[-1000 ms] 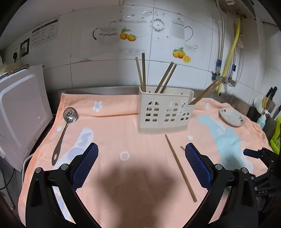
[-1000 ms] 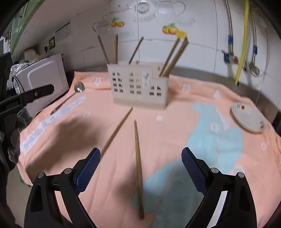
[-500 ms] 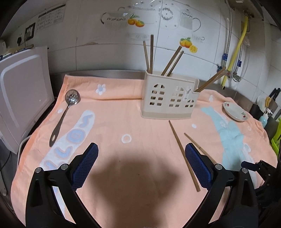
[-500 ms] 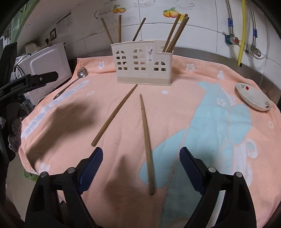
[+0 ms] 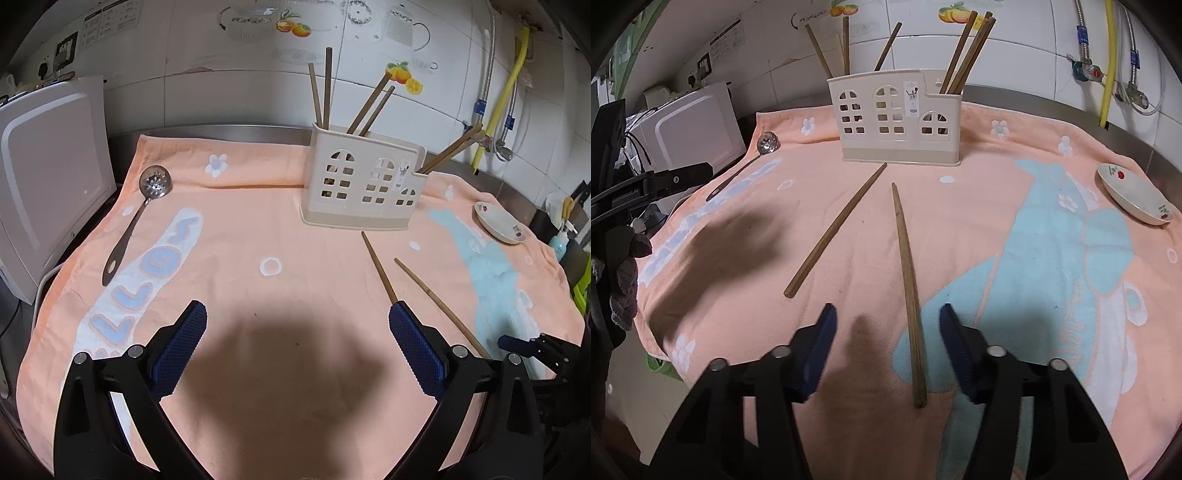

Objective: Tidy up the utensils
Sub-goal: 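Move both tools back toward the last two chopsticks on the towel, then close the right tool on a wooden chopstick while the left tool grasps the other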

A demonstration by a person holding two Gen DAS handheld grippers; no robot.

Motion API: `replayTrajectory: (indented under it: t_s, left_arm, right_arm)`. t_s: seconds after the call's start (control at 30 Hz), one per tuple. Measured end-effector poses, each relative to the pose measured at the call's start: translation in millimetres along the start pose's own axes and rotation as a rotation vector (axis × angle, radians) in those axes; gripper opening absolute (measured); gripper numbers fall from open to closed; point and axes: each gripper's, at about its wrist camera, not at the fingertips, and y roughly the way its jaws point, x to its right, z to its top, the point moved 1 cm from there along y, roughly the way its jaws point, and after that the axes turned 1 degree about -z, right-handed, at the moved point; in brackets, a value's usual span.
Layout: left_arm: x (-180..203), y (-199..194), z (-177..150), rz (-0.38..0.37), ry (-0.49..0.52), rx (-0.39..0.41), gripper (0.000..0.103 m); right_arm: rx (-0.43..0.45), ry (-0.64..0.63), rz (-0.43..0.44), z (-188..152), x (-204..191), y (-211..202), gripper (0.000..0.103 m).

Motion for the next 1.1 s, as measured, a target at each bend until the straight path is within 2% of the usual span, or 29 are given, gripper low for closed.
replayTrajectory:
  t_s: [0.17, 0.4, 0.53, 0.7, 1.1]
  left_arm:
    - [5, 2, -4, -0.010, 0.010, -0.012, 0.098]
    - [18, 9, -14, -0.033, 0.035, -0.045, 0.098]
    - [29, 14, -21, -0.057, 0.051, -0.066, 0.098]
    - [48, 26, -32, -0.097, 0.059, -0.106, 0.098]
    - [87, 49, -37, -0.141, 0.097, -0.146, 0.097]
  right_arm:
    - [-0.013, 0.007, 0.003, -3, 2, 4, 0.030]
    - [-0.013, 0.020, -0.013, -5, 6, 4, 0.018]
    - [-0.018, 0.008, -0.042, -7, 8, 7, 0.017]
    - [-0.026, 0.017, -0.054, -12, 12, 10, 0.008]
    - [-0.009, 0.053, -0.034, -16, 21, 4, 0.007]
